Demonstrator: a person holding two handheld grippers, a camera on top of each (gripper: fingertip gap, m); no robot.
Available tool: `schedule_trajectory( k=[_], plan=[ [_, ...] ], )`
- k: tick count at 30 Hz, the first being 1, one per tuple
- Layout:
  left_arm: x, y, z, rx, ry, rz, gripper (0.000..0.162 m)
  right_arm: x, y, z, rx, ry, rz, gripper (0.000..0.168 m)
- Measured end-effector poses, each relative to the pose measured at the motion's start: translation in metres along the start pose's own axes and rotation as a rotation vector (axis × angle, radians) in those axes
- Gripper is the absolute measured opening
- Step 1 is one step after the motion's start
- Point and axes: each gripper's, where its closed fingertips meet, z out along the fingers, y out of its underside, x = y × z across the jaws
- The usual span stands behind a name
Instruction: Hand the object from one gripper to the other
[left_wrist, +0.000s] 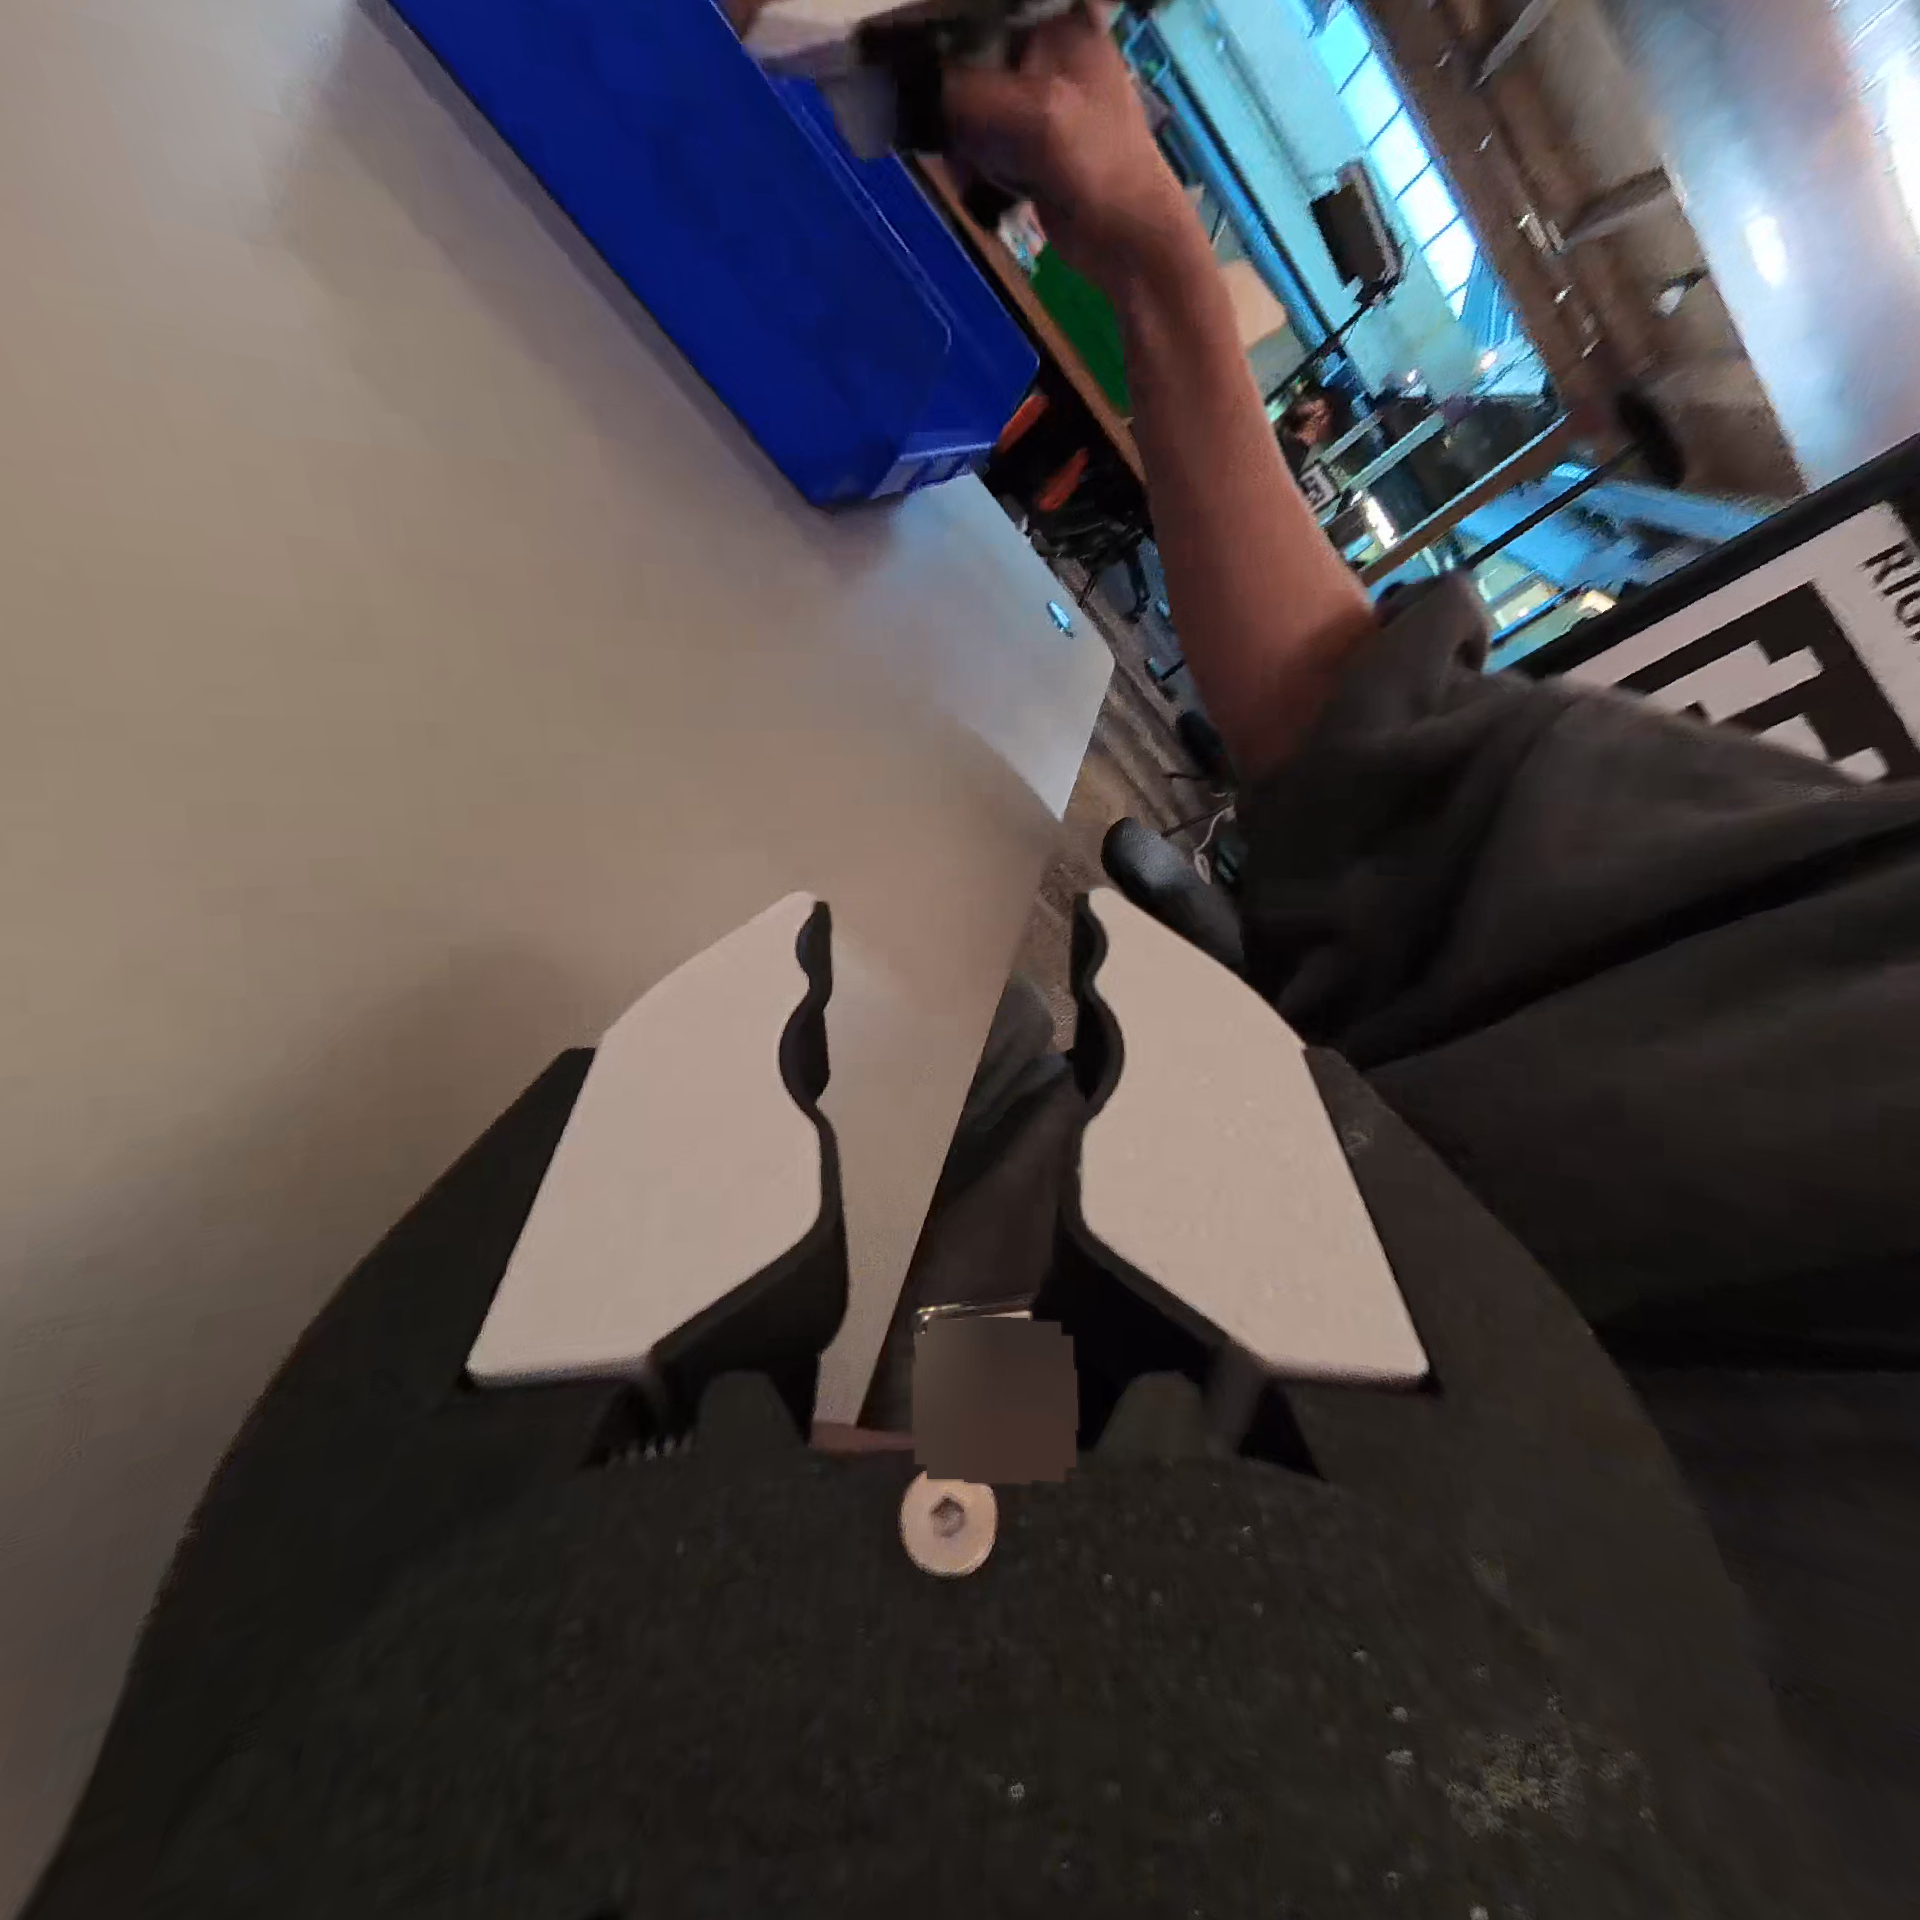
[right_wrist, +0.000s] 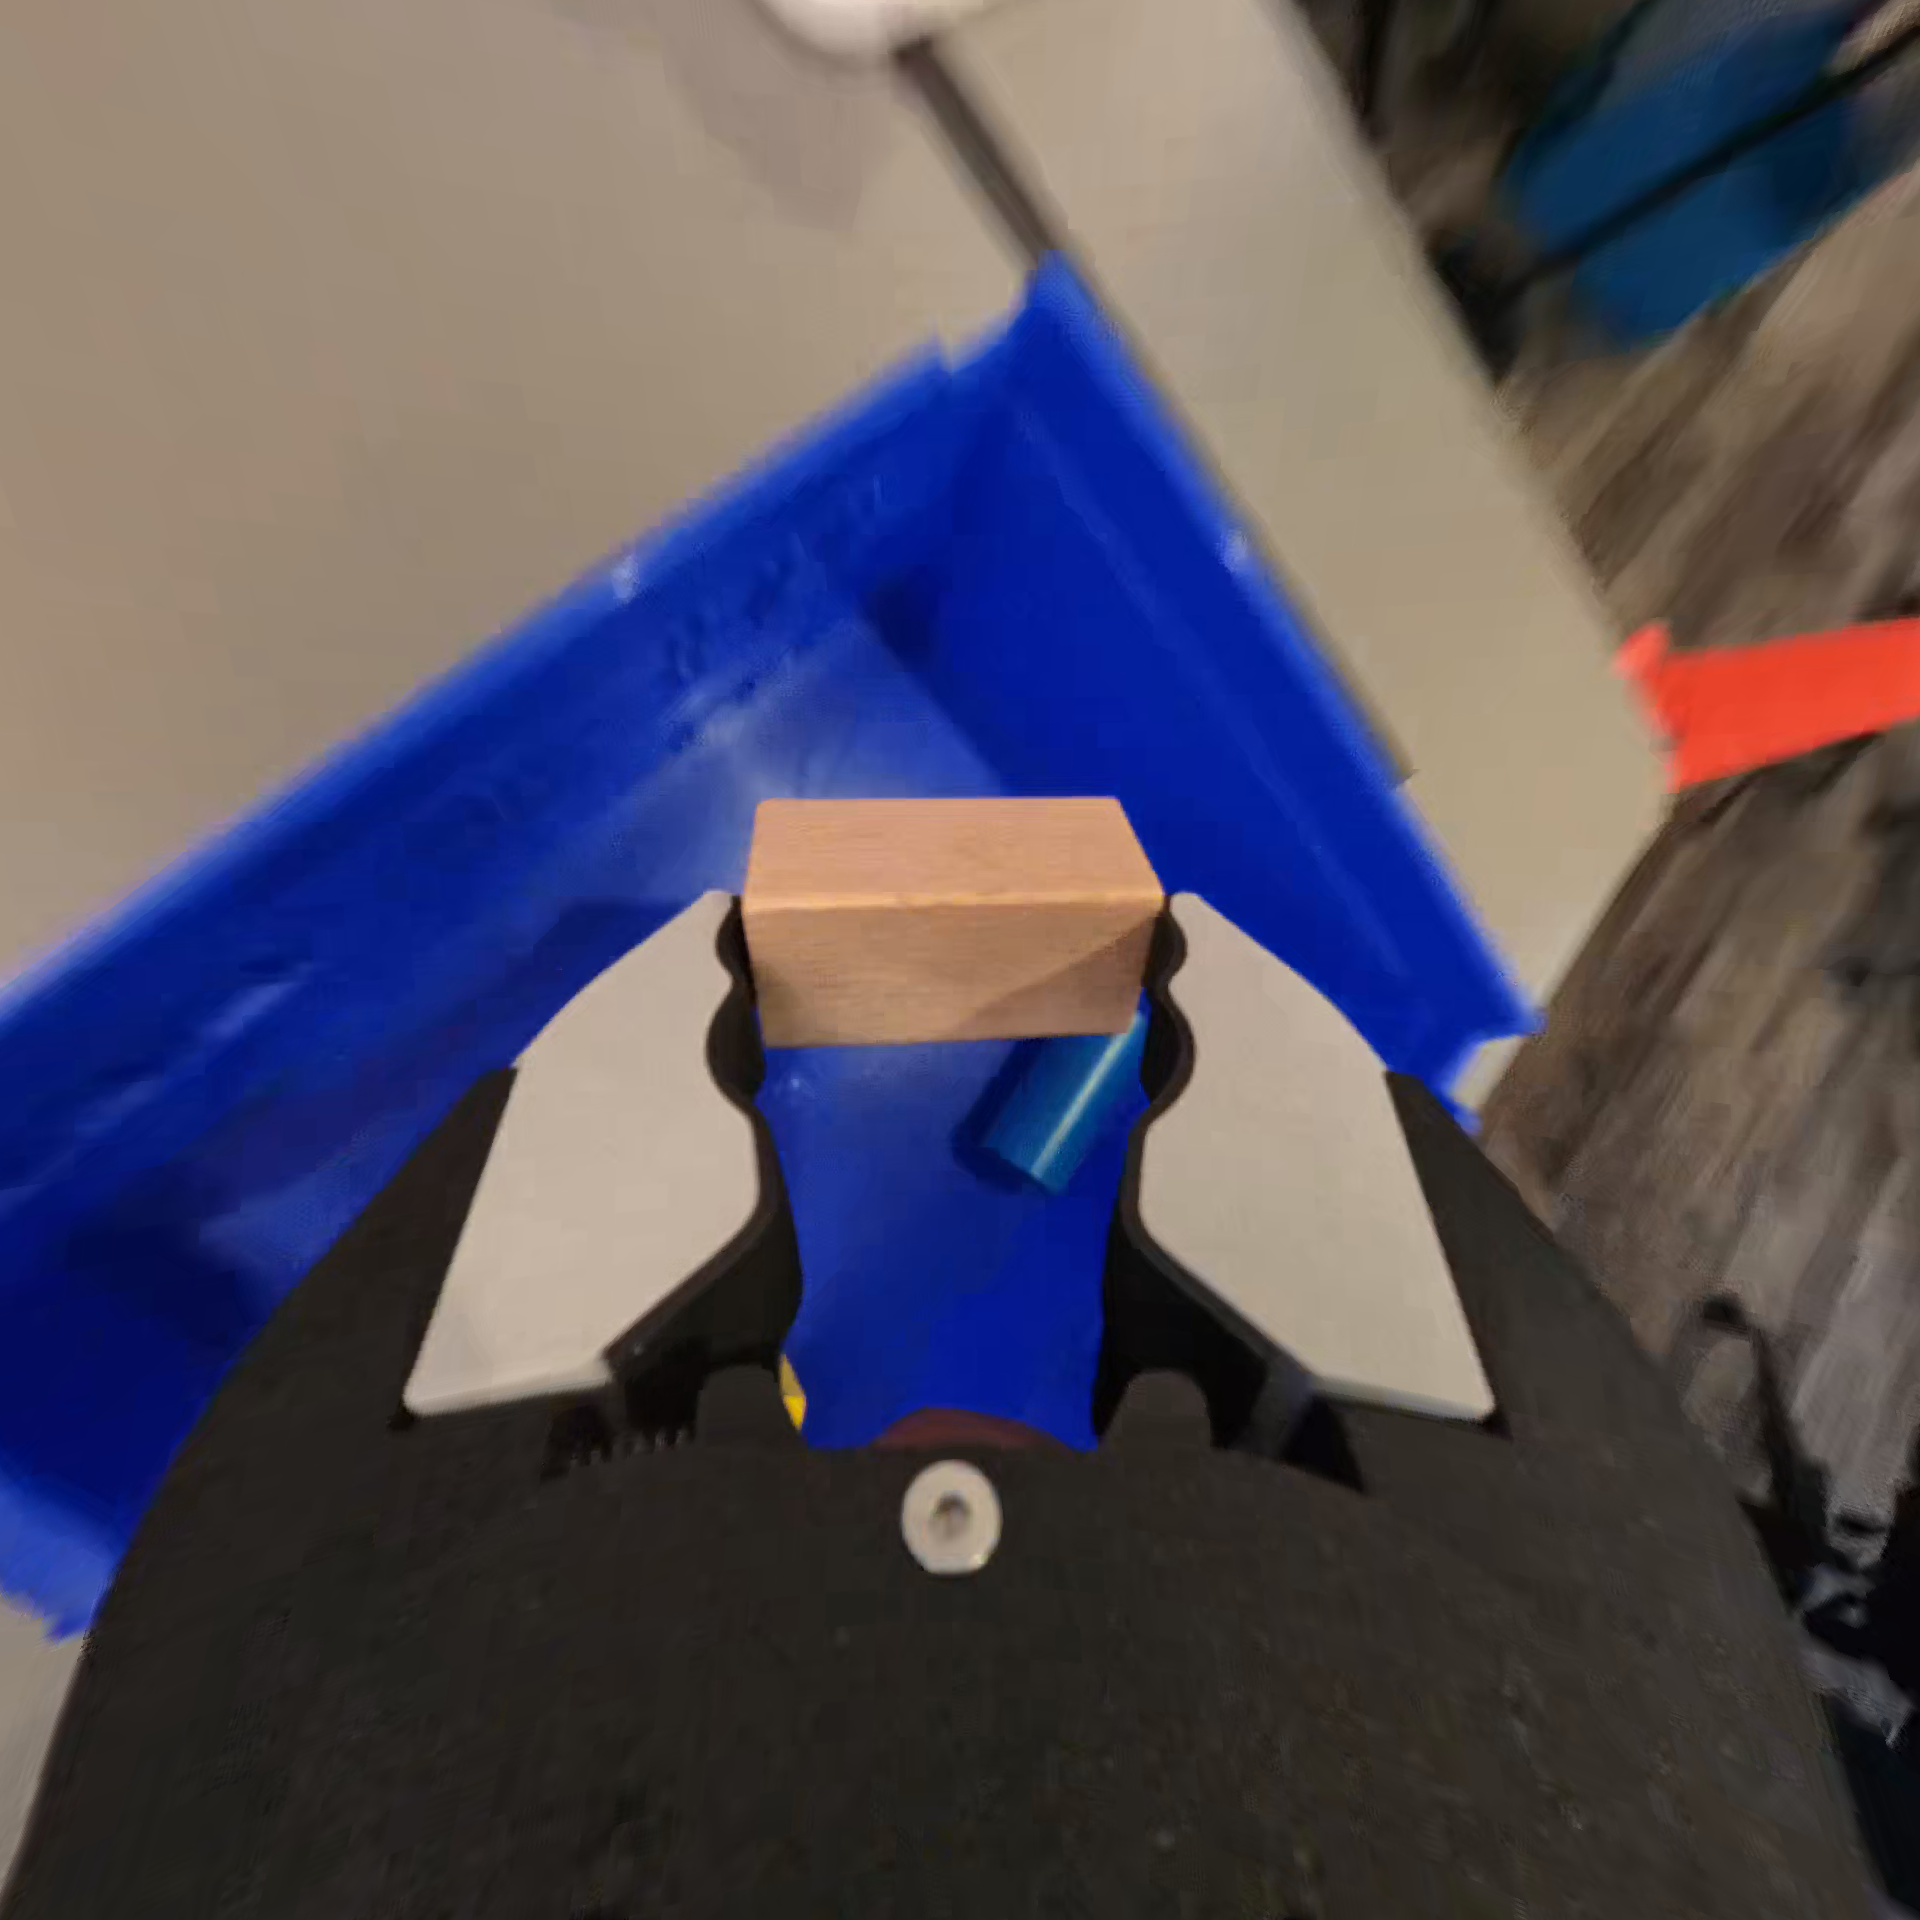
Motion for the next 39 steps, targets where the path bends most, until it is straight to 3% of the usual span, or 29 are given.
schedule_trajectory(
  k=[2, 7, 15, 18, 22, 24, 27, 30, 34, 36, 39],
  plan=[
    [0.002, 0.002, 0.003, -0.021, -0.012, 0.026, 0.043, 0.002, 0.017, 0.043, -0.088, -0.055, 0.078, 0.072],
    [-0.004, 0.005, 0.003, -0.040, -0.068, 0.079, 0.043, 0.006, 0.016, 0.104, -0.048, -0.077, 0.373, 0.073],
    [-0.013, 0.006, -0.003, -0.052, -0.095, 0.067, 0.044, 0.002, 0.020, 0.110, -0.033, -0.027, 0.447, 0.080],
    [-0.015, 0.001, -0.010, -0.030, -0.130, 0.093, 0.044, 0.007, 0.016, 0.086, 0.000, 0.021, 0.440, 0.093],
    [-0.022, -0.013, -0.039, 0.005, -0.240, 0.170, 0.046, 0.008, 0.002, -0.007, 0.182, 0.168, 0.463, 0.083],
    [-0.027, -0.025, -0.064, 0.017, -0.320, 0.231, 0.047, -0.023, -0.003, -0.055, 0.314, 0.156, 0.484, 0.080],
    [-0.050, -0.049, -0.110, -0.032, -0.510, 0.358, 0.047, -0.111, -0.005, -0.101, 0.431, 0.001, 0.467, 0.079],
    [-0.081, -0.076, -0.144, -0.189, -0.693, 0.506, 0.046, -0.208, -0.003, -0.122, 0.519, -0.196, 0.469, 0.080],
    [-0.133, -0.090, -0.153, -0.591, -0.814, 0.706, 0.044, -0.299, 0.002, -0.122, 0.558, -0.385, 0.468, 0.081],
    [-0.154, -0.094, -0.146, -0.728, -0.815, 0.673, 0.044, -0.316, 0.005, -0.119, 0.543, -0.410, 0.453, 0.081],
    [-0.179, -0.102, -0.135, -0.775, -0.835, 0.467, 0.045, -0.323, 0.005, -0.119, 0.527, -0.424, 0.414, 0.080]
  ],
)
